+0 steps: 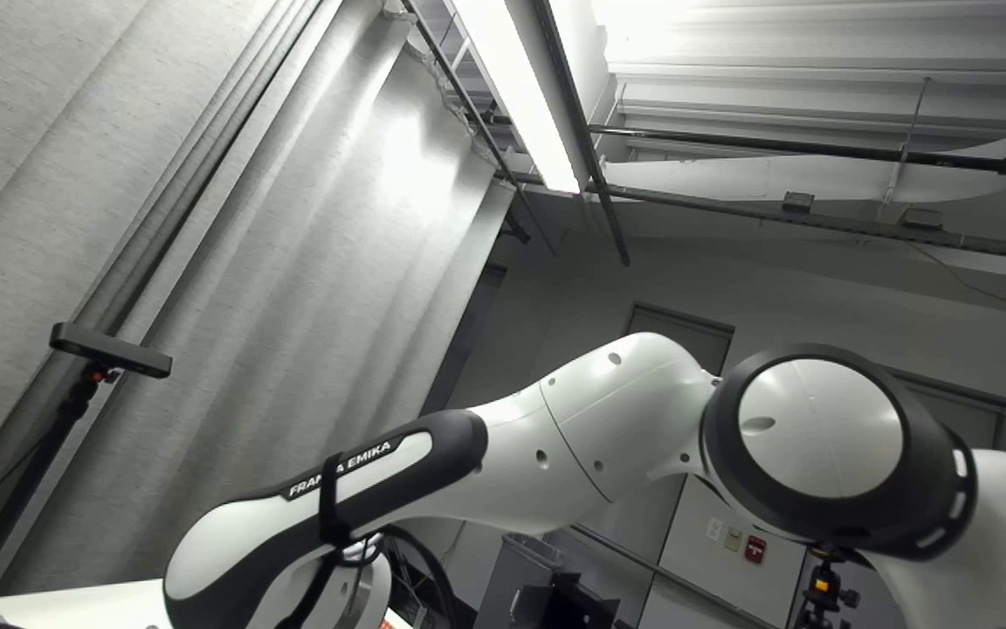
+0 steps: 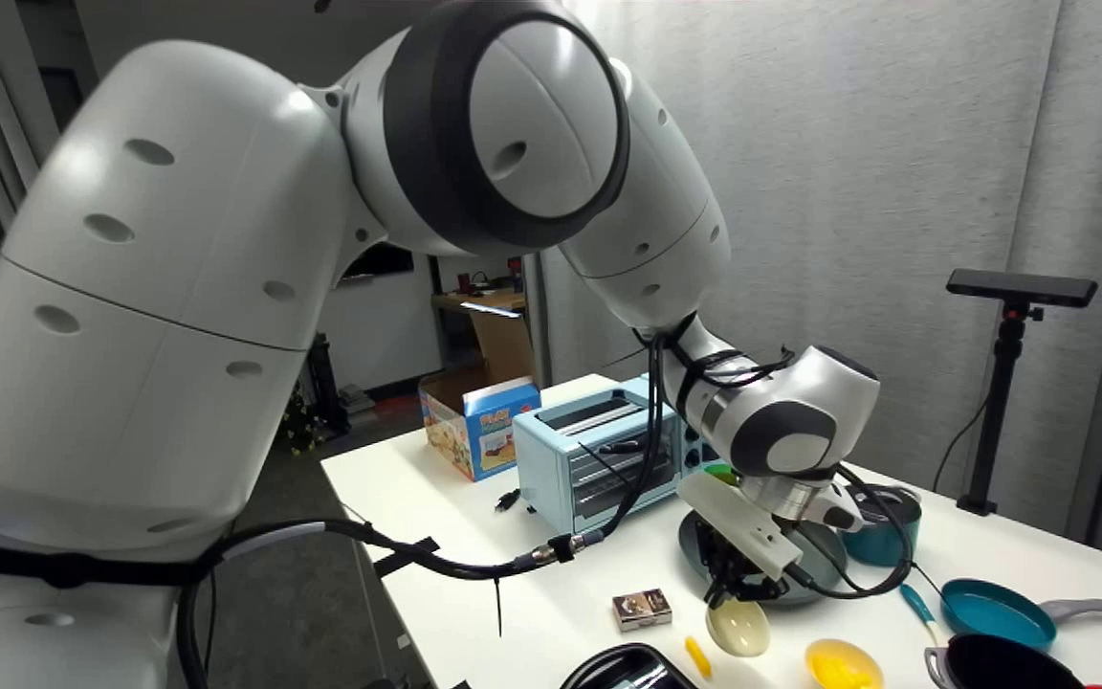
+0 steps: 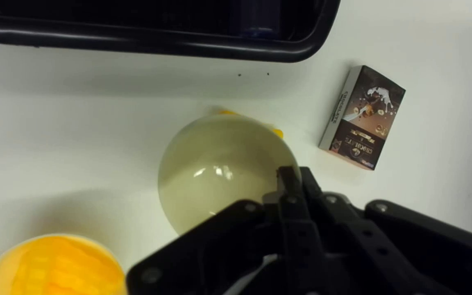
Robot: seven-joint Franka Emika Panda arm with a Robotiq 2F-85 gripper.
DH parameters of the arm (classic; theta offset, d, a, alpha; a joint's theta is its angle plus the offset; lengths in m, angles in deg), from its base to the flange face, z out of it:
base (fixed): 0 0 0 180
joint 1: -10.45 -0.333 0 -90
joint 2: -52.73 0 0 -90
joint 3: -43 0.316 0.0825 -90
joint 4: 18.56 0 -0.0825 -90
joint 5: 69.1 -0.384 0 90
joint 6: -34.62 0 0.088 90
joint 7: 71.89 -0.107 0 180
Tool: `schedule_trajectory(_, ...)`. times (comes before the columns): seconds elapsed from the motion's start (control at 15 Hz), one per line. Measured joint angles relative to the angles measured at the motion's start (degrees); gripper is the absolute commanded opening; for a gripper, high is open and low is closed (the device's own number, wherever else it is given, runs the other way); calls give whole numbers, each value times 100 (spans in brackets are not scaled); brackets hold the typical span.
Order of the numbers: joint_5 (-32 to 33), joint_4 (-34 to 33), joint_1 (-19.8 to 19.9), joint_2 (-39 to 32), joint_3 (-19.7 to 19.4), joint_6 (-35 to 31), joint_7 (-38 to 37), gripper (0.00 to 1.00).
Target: Pour the chips from the left bowl to the right bowl
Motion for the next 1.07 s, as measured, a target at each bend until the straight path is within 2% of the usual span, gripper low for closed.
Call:
schedule_trajectory(0.4,528,-22,-206,-143,19,-84,-291,1)
schedule_trajectory(0.93,1037,-26,-290,-362,9,-549,-624,1)
schedule_trajectory(1.0,1078,-26,-293,-375,8,-587,-654,20)
schedule_trajectory(1.07,1103,-28,-295,-376,8,-606,-686,31)
